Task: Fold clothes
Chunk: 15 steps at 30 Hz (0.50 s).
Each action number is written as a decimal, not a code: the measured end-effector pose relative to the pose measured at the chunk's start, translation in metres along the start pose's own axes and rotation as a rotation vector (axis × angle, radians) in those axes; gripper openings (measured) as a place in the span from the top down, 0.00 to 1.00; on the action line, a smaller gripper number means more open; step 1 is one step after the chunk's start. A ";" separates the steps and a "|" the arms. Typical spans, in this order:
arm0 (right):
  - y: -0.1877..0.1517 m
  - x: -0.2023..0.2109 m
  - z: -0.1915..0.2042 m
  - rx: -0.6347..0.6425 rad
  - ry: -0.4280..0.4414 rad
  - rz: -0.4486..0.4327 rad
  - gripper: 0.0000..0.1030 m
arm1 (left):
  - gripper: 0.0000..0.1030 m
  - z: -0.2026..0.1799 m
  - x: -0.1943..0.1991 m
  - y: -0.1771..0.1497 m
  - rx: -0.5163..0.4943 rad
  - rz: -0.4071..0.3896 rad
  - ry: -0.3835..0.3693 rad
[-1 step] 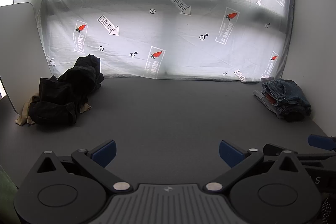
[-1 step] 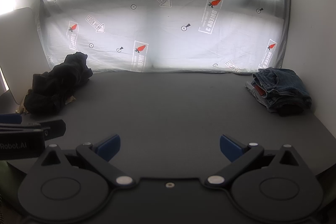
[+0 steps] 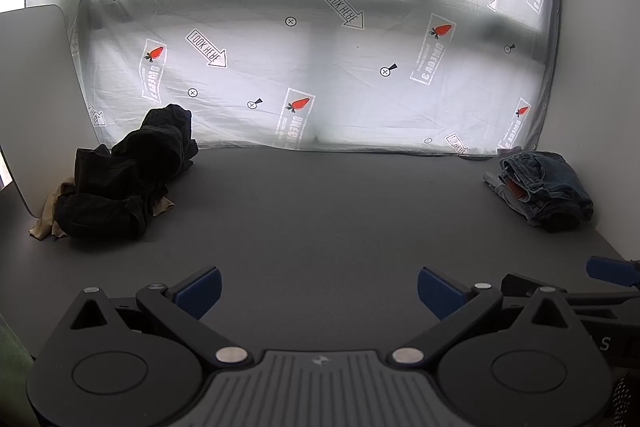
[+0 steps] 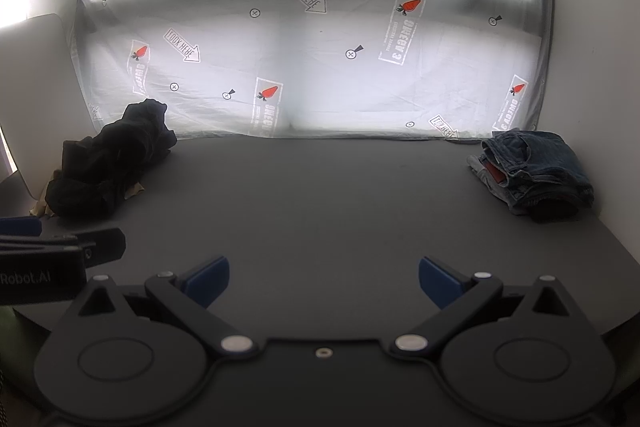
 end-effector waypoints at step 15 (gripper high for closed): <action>0.001 0.000 0.004 0.002 -0.005 0.007 0.01 | 0.00 0.008 -0.001 0.000 -0.003 0.002 -0.002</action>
Point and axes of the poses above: each gripper's, at about its wrist camera, not at the fingertips, and x roughly against the way its jaws point, z to its left, y to its top, the point moved 1 cm from there along -x, roughly the way its jaws point, and after that the axes turned 6 degrees about -x, right-handed, at the moved point
